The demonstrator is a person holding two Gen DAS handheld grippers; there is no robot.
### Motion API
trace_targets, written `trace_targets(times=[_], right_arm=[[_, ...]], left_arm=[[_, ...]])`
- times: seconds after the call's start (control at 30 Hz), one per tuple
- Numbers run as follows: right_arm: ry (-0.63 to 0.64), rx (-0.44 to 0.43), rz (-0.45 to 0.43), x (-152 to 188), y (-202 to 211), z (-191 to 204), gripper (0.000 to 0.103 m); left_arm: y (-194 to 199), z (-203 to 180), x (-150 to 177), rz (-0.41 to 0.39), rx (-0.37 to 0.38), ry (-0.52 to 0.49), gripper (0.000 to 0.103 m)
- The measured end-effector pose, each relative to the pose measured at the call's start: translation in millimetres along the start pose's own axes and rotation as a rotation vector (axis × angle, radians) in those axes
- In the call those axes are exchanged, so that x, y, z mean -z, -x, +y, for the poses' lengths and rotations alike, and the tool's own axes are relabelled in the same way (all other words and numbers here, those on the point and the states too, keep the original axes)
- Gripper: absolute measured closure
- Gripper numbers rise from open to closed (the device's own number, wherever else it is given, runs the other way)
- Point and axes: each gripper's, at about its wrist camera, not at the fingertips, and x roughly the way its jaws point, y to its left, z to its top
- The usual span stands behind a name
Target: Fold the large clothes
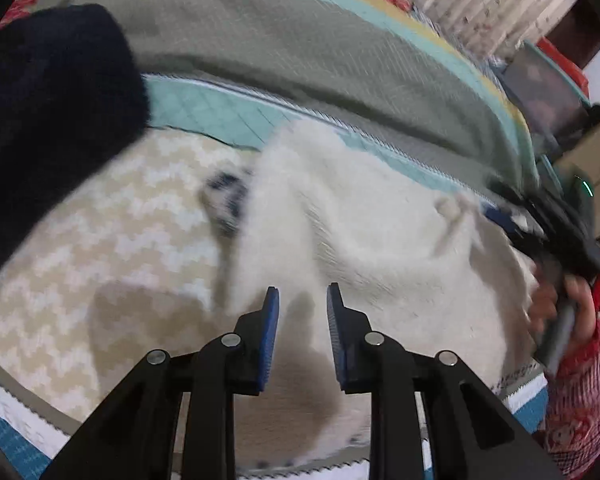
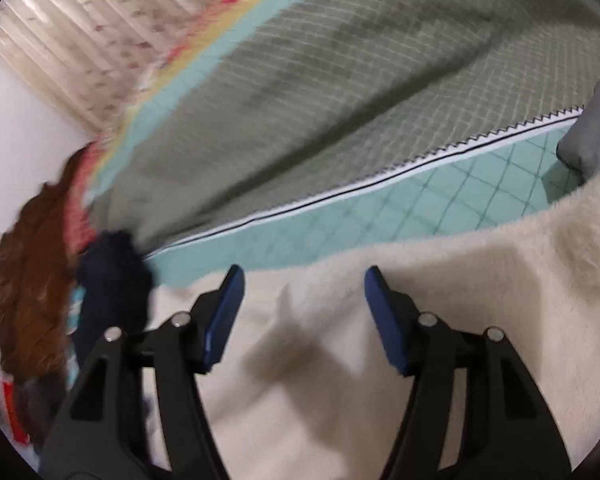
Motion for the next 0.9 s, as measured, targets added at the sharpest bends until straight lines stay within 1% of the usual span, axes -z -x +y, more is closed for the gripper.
trace_targets(times=[0.07,0.1,0.17,0.23,0.27,0.3,0.33,0.37,0.4,0.43,0.47,0.5,0.53,0.57,0.6,0.63,0.67,0.7,0.73,0.77,0.8,0.83,0.9], right_arm=[[0.110,0.012,-0.032,23,30,4,0.035],[0.144,0.009,-0.024,35,38,9,0.035],[0.194,0.006,0.003,58,49,9,0.035],[0.192,0.005,0.043,73,46,1,0.035],[0.170,0.024,0.060,78,43,-8,0.035],[0.137,0.053,0.060,80,38,-20,0.036],[0.100,0.078,0.053,81,35,-33,0.041],[0.054,0.123,0.041,84,34,-55,0.048],[0.019,0.129,0.028,86,35,-68,0.071],[-0.051,0.074,0.000,89,44,-84,0.079],[-0.099,0.037,-0.014,92,53,-92,0.079],[-0.137,0.020,-0.036,95,68,-96,0.078],[-0.141,0.017,-0.053,98,83,-96,0.066],[-0.127,0.006,-0.082,103,104,-95,0.053],[-0.115,0.011,-0.107,107,119,-95,0.030],[-0.099,0.025,-0.141,114,138,-97,0.025],[-0.085,0.032,-0.159,119,153,-100,0.025],[-0.083,0.037,-0.162,124,163,-104,0.025],[-0.093,0.048,-0.163,130,173,-110,0.023],[-0.104,0.056,-0.163,128,176,-118,0.022],[-0.121,0.060,-0.159,131,178,-126,0.021],[-0.138,0.058,-0.149,132,177,-133,0.020],[-0.185,0.038,-0.130,132,171,-146,0.020]], left_arm=[[6,12,-3,-0.031,0.021,0.034,0.075],[5,15,-6,-0.037,0.055,0.054,0.075],[2,10,-8,-0.038,0.107,0.061,0.075],[-5,-10,-6,-0.063,0.138,0.022,0.075],[-11,-30,-3,-0.076,0.127,-0.021,0.075],[-19,-41,-2,-0.093,0.101,-0.069,0.075],[-29,-48,-4,-0.102,0.048,-0.110,0.075],[-47,-47,-7,-0.087,-0.063,-0.136,0.075],[-72,-32,-14,-0.027,-0.154,-0.108,0.075],[-84,-17,-18,0.019,-0.139,-0.049,0.077],[-83,1,-22,0.010,-0.069,0.044,0.080],[-74,6,-26,-0.006,-0.053,0.084,0.081],[-66,4,-27,-0.017,-0.065,0.075,0.081],[-55,-1,-27,-0.030,-0.075,0.039,0.081],[-44,-7,-26,-0.045,-0.079,-0.008,0.081],[-27,-12,-23,-0.075,-0.075,-0.063,0.081],[-16,-12,-21,-0.091,-0.066,-0.086,0.080],[-5,-9,-18,-0.093,-0.042,-0.095,0.075],[0,-6,-17,-0.082,-0.019,-0.088,0.064],[4,0,-15,-0.060,0.023,-0.071,0.059],[5,6,-16,-0.043,0.056,-0.054,0.050],[4,12,-15,-0.015,0.104,-0.019,0.044],[-4,24,-14,0.024,0.159,0.054,0.042]])
